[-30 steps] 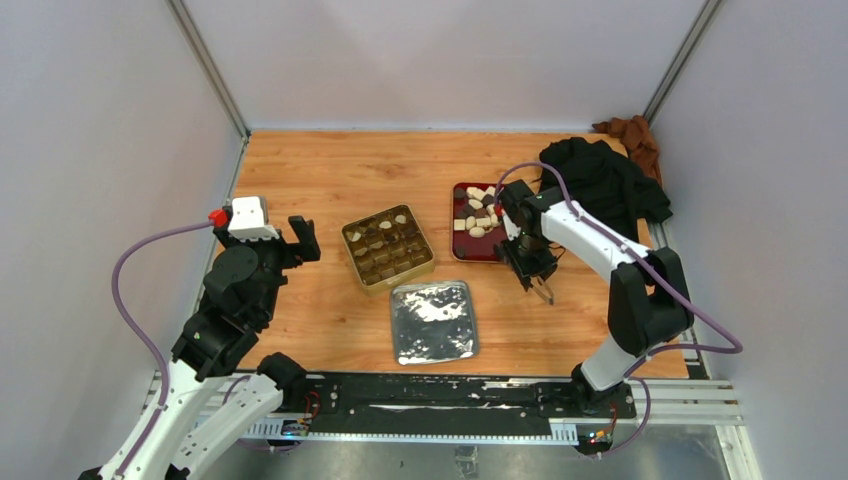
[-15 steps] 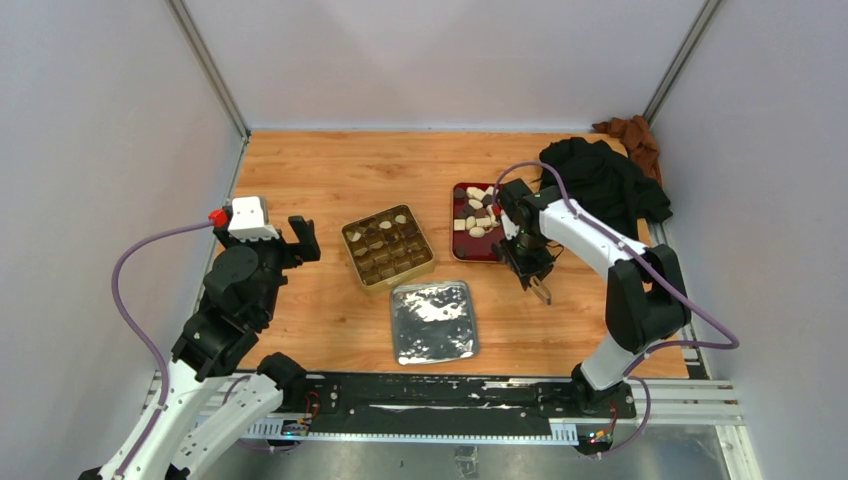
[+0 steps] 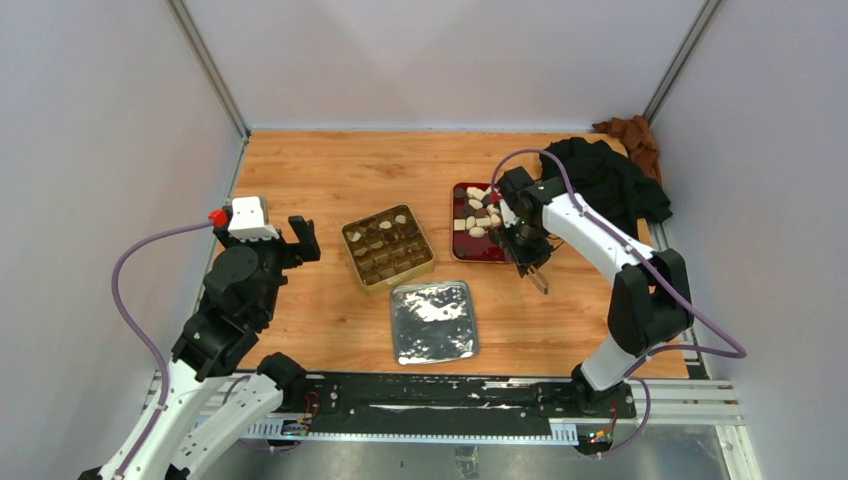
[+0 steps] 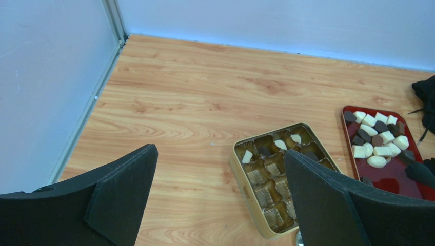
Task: Pack the chocolate
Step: Pick up the fake chocolate from the plate, then place the fake chocolate in the packing box.
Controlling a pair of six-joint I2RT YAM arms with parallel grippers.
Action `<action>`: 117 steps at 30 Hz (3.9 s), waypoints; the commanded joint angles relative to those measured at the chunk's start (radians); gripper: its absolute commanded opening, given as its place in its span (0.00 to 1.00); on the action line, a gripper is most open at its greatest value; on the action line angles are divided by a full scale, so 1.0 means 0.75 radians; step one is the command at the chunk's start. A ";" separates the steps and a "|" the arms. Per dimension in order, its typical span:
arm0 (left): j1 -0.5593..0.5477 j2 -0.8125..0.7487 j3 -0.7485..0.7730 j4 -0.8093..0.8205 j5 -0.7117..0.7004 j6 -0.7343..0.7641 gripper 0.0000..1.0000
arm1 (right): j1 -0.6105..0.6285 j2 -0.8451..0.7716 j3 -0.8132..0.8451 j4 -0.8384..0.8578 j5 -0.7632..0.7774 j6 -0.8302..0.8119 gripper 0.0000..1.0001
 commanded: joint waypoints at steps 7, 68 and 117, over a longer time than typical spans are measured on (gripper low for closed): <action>0.003 -0.003 -0.014 0.029 -0.011 -0.002 1.00 | 0.099 -0.021 0.147 -0.070 0.037 0.005 0.28; 0.003 -0.005 -0.016 0.031 -0.004 0.000 1.00 | 0.673 0.650 0.974 -0.116 -0.016 -0.018 0.29; 0.003 -0.010 -0.016 0.029 -0.006 0.001 1.00 | 0.683 0.626 0.983 -0.123 0.006 -0.022 0.40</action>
